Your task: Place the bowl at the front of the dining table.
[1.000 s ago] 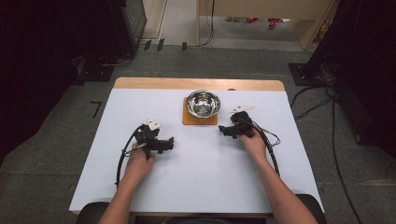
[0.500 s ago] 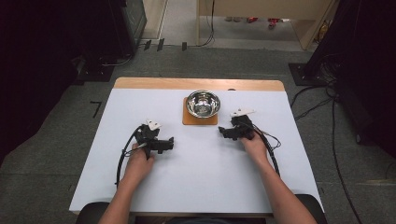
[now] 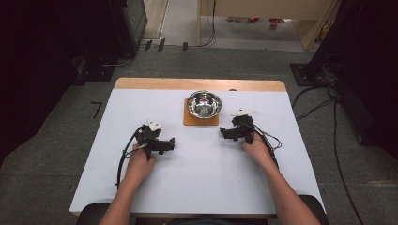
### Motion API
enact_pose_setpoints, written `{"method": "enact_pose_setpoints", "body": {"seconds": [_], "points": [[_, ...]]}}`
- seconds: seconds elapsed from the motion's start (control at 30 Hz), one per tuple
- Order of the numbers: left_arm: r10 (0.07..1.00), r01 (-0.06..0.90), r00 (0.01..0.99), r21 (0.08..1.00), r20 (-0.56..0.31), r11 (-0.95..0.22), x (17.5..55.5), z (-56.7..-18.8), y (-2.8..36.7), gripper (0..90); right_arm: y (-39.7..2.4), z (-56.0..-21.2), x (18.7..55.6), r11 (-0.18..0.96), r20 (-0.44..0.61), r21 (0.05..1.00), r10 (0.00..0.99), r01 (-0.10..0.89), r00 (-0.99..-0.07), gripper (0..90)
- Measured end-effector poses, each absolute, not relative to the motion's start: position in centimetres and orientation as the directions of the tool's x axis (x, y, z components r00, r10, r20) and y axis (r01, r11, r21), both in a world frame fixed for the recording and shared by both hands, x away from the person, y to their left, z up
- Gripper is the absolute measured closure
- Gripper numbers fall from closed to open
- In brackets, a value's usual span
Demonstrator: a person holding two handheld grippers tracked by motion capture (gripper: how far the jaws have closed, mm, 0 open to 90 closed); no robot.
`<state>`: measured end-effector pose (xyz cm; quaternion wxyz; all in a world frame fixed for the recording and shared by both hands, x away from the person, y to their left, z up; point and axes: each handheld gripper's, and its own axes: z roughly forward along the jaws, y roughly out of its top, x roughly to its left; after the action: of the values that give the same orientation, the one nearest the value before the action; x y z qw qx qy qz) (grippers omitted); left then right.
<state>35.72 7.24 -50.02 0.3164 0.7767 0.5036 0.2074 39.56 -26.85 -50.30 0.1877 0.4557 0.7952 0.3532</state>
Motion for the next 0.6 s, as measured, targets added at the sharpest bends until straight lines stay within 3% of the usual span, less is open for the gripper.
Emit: {"method": "enact_pose_setpoints", "body": {"seconds": [0.6], "points": [[0.914,0.651,0.407,0.701,0.004,-0.293,35.72,-50.02,7.24,0.0,-26.85,-50.30,39.56,0.332,0.028,0.731,0.859,0.596,-0.512,12.7]]}}
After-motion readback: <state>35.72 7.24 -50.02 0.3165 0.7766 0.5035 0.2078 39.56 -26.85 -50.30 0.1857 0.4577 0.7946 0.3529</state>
